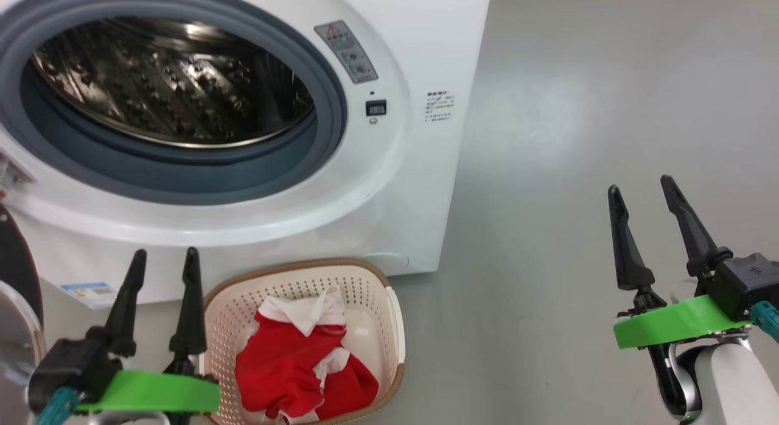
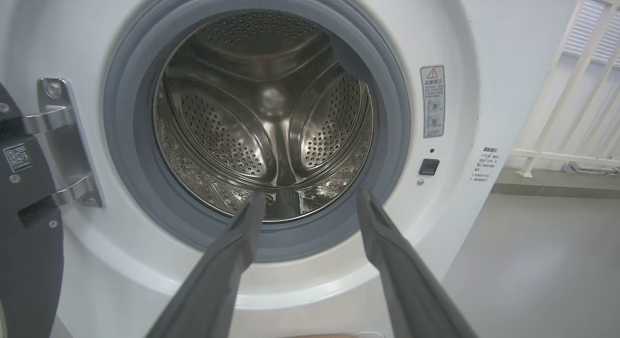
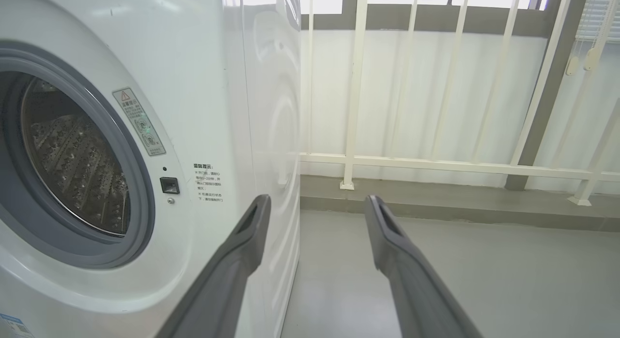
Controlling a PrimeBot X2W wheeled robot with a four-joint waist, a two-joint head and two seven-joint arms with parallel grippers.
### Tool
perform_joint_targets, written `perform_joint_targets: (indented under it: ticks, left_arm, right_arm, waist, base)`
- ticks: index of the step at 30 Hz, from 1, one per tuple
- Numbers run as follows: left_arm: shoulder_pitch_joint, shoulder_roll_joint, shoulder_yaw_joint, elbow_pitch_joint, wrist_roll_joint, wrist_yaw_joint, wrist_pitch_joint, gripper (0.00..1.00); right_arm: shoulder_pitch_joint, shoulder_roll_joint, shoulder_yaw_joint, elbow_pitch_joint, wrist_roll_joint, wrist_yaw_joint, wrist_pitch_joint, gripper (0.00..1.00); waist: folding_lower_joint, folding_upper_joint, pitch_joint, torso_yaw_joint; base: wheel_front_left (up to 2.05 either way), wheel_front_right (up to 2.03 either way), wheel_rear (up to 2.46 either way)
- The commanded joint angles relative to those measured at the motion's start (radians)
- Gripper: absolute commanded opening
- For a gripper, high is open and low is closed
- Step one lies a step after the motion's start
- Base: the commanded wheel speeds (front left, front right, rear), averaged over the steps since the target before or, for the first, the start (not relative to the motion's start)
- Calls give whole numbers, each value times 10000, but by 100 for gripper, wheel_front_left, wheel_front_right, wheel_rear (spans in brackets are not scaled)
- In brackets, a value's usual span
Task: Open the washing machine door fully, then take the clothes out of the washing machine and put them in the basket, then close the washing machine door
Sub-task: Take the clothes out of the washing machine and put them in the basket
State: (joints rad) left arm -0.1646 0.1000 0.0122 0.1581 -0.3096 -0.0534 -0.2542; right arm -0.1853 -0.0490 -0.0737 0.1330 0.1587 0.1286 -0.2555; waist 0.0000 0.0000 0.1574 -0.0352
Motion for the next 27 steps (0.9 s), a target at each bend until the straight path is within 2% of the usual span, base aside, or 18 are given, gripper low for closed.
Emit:
perform_joint_targets:
  ticks: [1,8,14,27]
  left_arm:
    - [202,189,480,-481,175,21,-76,100]
    - [1303,210,623,-558,170,-60,-47,100]
    - [1942,312,662,-855,80,-63,102,100]
    - [2456,357,692,-1421,80,169,145,100]
  right_arm:
    - [25,-12,174,-157,71,21,-63,100]
    - [504,-12,-160,17,110,21,-63,100]
    - [995,-12,67,139,124,21,-63,100]
    - [1319,-12,413,-126,-38,21,-63,100]
  waist:
    - [0,0,-383,-98]
    - [0,0,-1298,-97]
    - [0,0,-1802,-85]
    - [0,0,-1869,-76]
  base:
    - [0,0,0]
    - [0,0,0]
    - [0,0,0]
    - [0,0,0]
